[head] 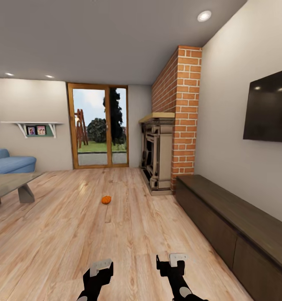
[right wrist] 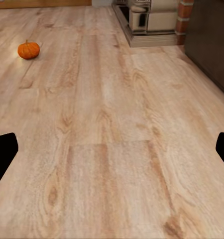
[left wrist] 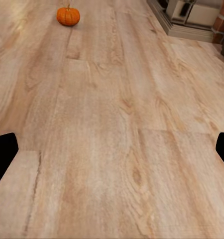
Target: Place each of the two pumpkins and all three candles from the living room inside a cabinet in the living room (use any cabinet), then make sure every cabinet is closed, and position the cauldron so it is next to a table in the living room.
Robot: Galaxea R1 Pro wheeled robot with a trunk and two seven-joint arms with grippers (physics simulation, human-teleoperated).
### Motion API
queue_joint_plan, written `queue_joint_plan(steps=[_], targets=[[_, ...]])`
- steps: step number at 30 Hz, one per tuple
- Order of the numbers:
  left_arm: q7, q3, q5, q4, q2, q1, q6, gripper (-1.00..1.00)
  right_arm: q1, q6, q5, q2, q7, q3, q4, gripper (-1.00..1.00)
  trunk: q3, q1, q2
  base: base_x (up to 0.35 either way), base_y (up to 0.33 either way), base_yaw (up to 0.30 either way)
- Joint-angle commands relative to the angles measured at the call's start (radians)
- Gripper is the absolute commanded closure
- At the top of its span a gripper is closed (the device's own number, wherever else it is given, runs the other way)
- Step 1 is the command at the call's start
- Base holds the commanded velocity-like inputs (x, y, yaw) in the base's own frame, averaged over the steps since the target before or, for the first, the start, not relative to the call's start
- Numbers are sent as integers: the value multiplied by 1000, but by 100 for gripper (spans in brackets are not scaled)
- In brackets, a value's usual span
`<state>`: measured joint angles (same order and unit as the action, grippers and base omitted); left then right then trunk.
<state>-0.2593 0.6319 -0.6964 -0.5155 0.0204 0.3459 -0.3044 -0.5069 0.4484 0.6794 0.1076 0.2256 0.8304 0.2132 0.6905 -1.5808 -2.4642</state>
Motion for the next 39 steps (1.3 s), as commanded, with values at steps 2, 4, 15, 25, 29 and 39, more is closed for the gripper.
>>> queue_joint_plan(steps=[2, 4, 15, 25, 29, 39], targets=[[-8, 8, -7, 0, 1, 1, -3, -100, -1, 3, 5, 0, 7, 9, 0, -100, -1, 0, -1, 182, 15, 244], [-8, 7, -7, 0, 1, 1, -3, -100, -1, 3, 5, 0, 7, 9, 0, -100, -3, 0, -1, 262, 46, 244], [-8, 6, -8, 0, 1, 2, -2, -100, -1, 1, 5, -3, 6, 9, 0, -100, -7, 0, -1, 314, 95, 113], [-8, 6, -8, 0, 1, 2, -3, -100, -1, 0, 5, -3, 7, 8, 0, -100, -7, 0, -1, 320, 125, 1], [-8, 6, -9, 0, 0, 2, -2, -100, -1, 2, 5, -4, 6, 8, 0, -100, -7, 0, -1, 320, 125, 0], [-8, 6, -8, 0, 0, 1, -2, -100, -1, 1, 5, -4, 6, 9, 0, -100, -7, 0, -1, 320, 126, 0]])
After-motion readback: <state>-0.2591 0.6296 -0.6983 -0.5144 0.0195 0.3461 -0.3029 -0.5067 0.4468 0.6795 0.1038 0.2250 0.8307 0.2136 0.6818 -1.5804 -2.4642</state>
